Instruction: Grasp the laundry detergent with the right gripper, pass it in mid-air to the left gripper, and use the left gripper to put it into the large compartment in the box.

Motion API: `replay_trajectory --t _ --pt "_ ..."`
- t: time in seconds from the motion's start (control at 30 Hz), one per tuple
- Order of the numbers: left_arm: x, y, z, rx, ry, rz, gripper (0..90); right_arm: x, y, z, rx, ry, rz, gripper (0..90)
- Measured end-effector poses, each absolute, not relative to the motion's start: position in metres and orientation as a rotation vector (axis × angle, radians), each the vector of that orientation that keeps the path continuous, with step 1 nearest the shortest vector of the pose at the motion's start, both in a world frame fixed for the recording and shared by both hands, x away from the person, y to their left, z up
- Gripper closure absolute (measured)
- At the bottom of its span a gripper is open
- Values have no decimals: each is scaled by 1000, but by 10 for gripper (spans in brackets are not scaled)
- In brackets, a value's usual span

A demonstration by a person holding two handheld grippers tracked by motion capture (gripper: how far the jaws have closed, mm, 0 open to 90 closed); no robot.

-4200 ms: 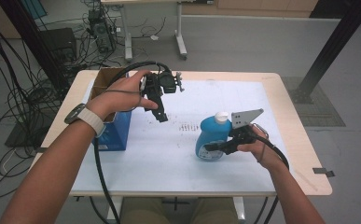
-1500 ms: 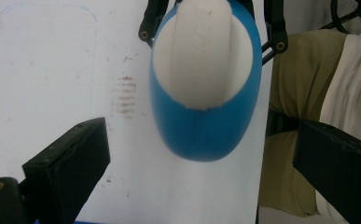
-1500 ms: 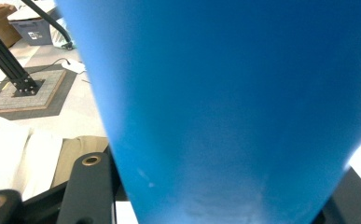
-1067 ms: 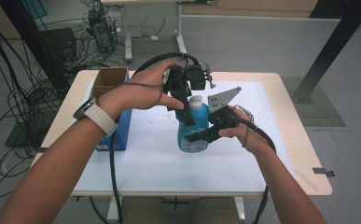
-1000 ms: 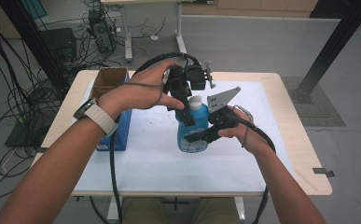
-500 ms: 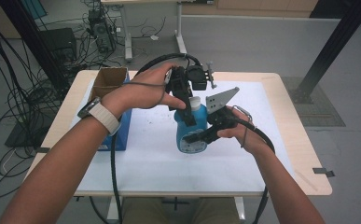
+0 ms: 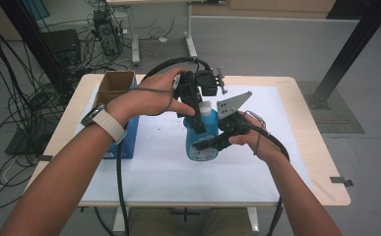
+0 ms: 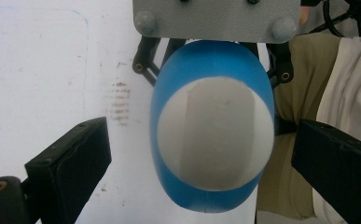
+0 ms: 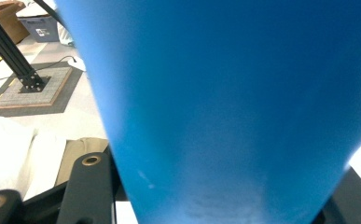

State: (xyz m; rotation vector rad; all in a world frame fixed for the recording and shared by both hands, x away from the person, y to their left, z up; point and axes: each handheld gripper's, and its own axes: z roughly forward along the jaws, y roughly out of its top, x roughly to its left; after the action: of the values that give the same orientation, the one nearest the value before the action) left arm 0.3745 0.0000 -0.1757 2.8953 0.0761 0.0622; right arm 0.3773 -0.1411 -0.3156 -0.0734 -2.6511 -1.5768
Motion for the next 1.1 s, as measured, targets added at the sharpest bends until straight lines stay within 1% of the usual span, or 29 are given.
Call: replay_trajectory --t 1.1 --pt "374 3 -177 2895 94 66 54 378 -141 -316 -78 -2651 -1566 426"
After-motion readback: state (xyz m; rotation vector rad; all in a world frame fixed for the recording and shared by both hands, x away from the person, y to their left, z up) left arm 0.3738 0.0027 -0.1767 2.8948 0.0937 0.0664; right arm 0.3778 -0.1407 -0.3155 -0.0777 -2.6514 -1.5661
